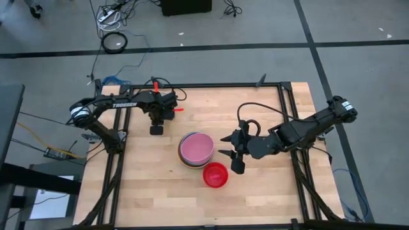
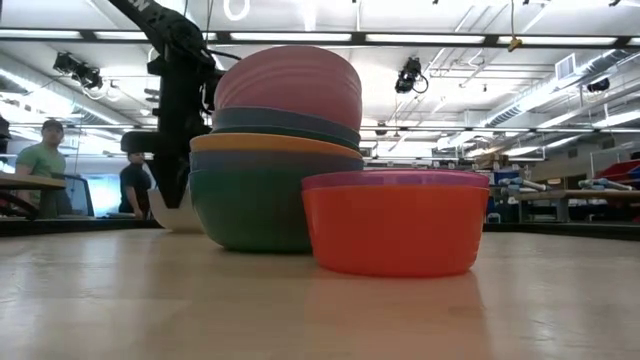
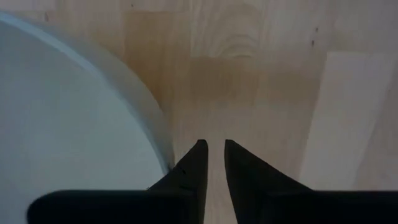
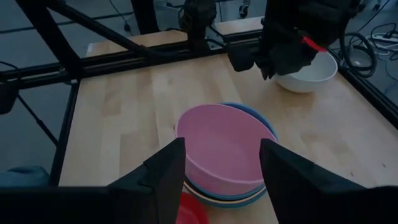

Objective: Nest bowls inside each other
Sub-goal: Stack the white bowl on top of the pink bowl

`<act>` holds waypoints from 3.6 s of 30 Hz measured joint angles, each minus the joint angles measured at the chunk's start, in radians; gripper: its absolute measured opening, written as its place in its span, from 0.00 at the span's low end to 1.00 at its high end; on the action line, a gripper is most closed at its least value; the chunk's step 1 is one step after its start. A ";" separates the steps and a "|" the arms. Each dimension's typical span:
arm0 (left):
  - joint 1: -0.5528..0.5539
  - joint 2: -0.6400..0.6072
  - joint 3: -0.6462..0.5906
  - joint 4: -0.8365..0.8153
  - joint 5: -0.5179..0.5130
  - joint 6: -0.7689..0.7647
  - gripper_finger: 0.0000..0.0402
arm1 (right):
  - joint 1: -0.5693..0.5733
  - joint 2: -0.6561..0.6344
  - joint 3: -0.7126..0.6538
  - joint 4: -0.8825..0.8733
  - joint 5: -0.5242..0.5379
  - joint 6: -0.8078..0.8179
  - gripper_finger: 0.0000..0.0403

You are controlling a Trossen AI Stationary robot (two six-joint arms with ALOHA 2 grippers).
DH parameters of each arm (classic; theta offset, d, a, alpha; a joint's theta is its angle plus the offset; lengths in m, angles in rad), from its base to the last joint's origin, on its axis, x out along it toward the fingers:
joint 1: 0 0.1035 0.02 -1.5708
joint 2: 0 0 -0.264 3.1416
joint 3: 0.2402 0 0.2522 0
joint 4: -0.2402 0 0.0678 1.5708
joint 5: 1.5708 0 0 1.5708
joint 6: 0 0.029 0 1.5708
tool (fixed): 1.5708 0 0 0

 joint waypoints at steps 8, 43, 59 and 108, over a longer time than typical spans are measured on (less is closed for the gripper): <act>0.000 0.000 0.000 0.001 0.024 0.007 0.01 | 0.000 0.000 0.000 0.000 0.000 -0.003 0.48; -0.174 -0.126 0.097 -0.023 -0.036 -0.098 0.02 | -0.010 0.000 0.000 -0.024 0.048 -0.040 0.48; 0.055 -0.174 0.132 0.043 0.001 -0.085 0.26 | -0.010 0.001 -0.001 -0.031 0.048 -0.036 0.48; 0.115 -0.164 -0.133 0.233 0.052 -0.046 0.03 | -0.010 0.001 -0.001 -0.036 0.048 0.000 0.48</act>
